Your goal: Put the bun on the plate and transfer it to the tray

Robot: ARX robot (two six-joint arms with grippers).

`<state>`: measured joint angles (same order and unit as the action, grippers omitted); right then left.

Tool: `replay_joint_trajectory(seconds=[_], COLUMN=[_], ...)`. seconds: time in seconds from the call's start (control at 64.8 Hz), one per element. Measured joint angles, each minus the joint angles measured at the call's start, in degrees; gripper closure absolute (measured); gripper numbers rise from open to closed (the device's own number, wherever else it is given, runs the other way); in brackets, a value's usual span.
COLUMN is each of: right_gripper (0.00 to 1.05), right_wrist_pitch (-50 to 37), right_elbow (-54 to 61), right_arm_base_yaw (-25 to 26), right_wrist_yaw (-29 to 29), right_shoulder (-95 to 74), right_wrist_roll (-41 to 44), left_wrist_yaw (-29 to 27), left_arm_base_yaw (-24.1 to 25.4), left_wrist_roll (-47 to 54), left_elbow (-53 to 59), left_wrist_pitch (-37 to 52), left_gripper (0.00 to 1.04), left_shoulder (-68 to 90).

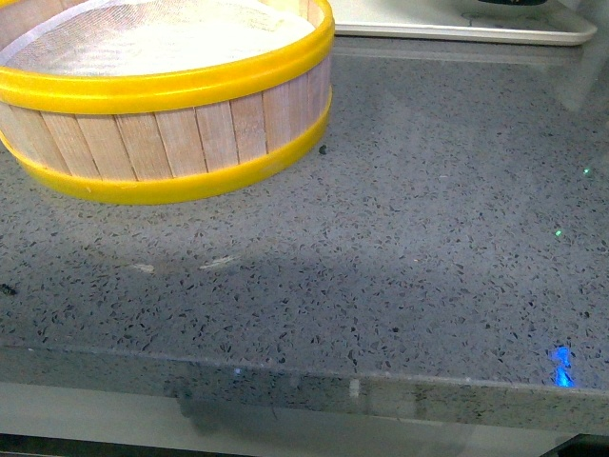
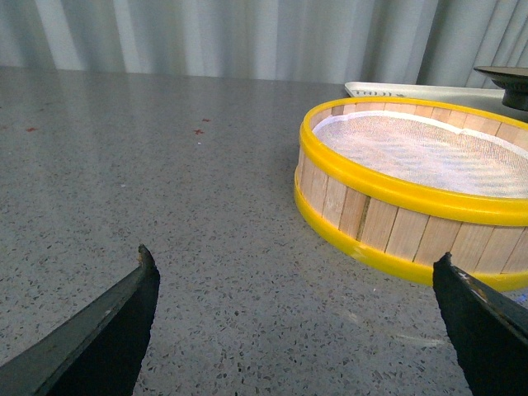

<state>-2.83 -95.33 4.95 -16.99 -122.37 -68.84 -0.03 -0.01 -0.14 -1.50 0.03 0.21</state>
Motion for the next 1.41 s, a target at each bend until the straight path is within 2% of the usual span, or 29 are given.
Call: replay_joint_trajectory(seconds=[0.232, 0.448, 0.541, 0.741, 0.896, 0.988, 1.081, 1.405], right_gripper=[1.02, 1.01, 0.83, 0.53, 0.19, 0.07, 0.09, 0.09], right_wrist_pitch=[1.44, 6.84, 7.69, 8.20, 6.86, 5.35, 4.33, -0.90], right_elbow=[-2.10, -5.42, -6.43, -7.37, -4.52, -1.95, 0.15, 8.37], right_arm_base_yaw=[-0.15, -0.28, -0.28, -0.28, -0.26, -0.22, -0.07, 1.97], right_wrist_yaw=[0.20, 0.63, 0.42, 0.07, -0.98, -1.42, -1.60, -2.40], right_shoulder=[-2.40, -2.91, -3.19, -3.32, -1.92, -0.28, 1.27, 6.60], right_wrist_roll=[0.07, 0.15, -0.15, -0.20, -0.57, -1.11, -1.49, -1.99], left_wrist_yaw=[0.00, 0.00, 0.00, 0.00, 0.00, 0.00, 0.00, 0.00], left_arm_base_yaw=[0.00, 0.00, 0.00, 0.00, 0.00, 0.00, 0.00, 0.00], left_wrist_roll=[0.02, 0.00, 0.00, 0.02, 0.00, 0.00, 0.00, 0.02], left_elbow=[0.00, 0.00, 0.00, 0.00, 0.00, 0.00, 0.00, 0.00], left_wrist_pitch=[0.00, 0.00, 0.00, 0.00, 0.00, 0.00, 0.00, 0.00], left_gripper=[0.07, 0.07, 0.07, 0.07, 0.07, 0.07, 0.07, 0.07], left_shoulder=[0.00, 0.00, 0.00, 0.00, 0.00, 0.00, 0.00, 0.00])
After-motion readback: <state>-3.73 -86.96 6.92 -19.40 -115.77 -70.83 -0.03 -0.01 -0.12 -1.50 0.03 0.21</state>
